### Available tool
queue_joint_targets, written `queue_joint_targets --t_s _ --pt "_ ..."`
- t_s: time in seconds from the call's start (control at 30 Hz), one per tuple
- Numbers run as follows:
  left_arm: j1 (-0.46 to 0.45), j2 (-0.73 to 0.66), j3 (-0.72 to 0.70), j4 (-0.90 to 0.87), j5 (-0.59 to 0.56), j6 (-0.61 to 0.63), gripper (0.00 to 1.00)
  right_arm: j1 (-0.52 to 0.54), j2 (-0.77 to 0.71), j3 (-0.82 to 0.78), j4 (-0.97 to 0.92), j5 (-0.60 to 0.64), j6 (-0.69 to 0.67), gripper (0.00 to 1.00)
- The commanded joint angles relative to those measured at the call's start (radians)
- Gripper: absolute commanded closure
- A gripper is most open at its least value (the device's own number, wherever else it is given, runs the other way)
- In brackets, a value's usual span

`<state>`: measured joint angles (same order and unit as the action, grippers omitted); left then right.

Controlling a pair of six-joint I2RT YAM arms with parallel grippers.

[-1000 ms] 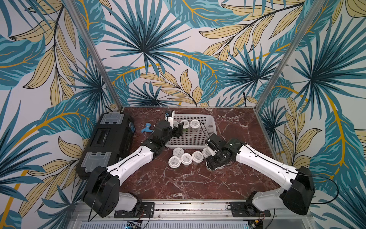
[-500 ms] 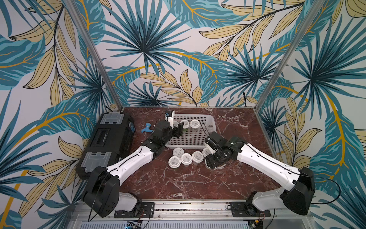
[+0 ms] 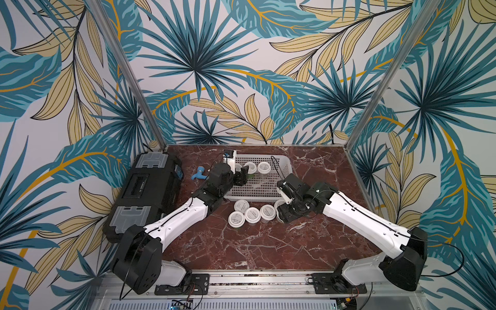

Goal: Put the yogurt in the basket
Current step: Pick up the yogurt from the center of the board.

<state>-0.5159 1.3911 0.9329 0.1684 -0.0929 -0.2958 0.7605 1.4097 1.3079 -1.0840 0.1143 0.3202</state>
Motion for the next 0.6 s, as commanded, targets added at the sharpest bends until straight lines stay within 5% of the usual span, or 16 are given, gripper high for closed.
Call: queue_joint_targets --t_s 0.0,0.57 --pt "0.006 -0.018 -0.023 0.019 -0.008 0.011 0.28 0.004 0.028 0.030 -0.022 0.037 -0.014 0.33" --pt "0.010 -0.029 -0.032 0.020 -0.006 0.012 0.28 -0.036 0.177 0.250 -0.021 0.064 -0.064 0.35"
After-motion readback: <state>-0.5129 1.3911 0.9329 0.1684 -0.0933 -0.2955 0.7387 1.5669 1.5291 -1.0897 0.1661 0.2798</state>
